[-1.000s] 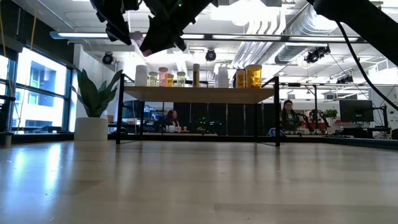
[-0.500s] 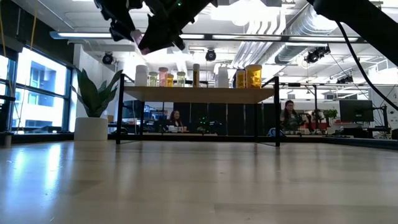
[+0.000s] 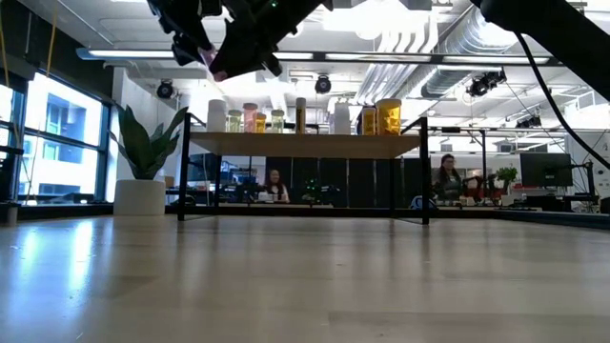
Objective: Pick and place medicine bottles onto shelf by color
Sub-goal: Put the small purple pill bottle on the shelf
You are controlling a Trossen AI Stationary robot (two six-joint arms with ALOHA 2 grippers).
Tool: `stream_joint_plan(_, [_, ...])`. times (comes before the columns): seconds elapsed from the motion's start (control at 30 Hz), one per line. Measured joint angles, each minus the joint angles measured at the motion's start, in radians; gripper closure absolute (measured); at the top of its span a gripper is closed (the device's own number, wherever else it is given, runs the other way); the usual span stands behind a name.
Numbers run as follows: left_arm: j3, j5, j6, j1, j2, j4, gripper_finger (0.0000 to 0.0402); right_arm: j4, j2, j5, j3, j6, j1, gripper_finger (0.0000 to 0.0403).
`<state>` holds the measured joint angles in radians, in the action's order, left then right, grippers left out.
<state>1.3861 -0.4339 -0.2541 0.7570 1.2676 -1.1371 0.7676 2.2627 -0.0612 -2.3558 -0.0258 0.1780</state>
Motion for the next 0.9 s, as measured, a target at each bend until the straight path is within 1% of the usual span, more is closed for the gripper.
stream_joint_plan(0.3, [0.0, 0.0, -0.003, 0.0, 0.002, 0.003, 0.0286, -0.009, 0.0, 0.0, 0.0, -0.019, 0.0, 0.032])
stream_joint_plan(0.4, [0.0, 0.0, -0.003, 0.0, 0.002, 0.006, 0.0298, -0.009, 0.0, 0.0, 0.0, -0.019, 0.0, 0.032])
stream_joint_plan(0.67, [0.0, 0.0, -0.003, 0.0, 0.002, 0.012, 0.0291, -0.009, 0.0, 0.007, -0.001, -0.027, 0.001, 0.0316])
stream_joint_plan(0.8, [0.0, 0.018, -0.009, 0.0, 0.002, 0.016, 0.0294, -0.009, 0.0, 0.023, -0.001, -0.018, 0.003, 0.0293])
stream_joint_plan(0.9, [0.0, 0.075, -0.011, 0.0, 0.002, 0.016, 0.0295, -0.007, 0.0, 0.028, -0.001, -0.018, 0.01, 0.0266])
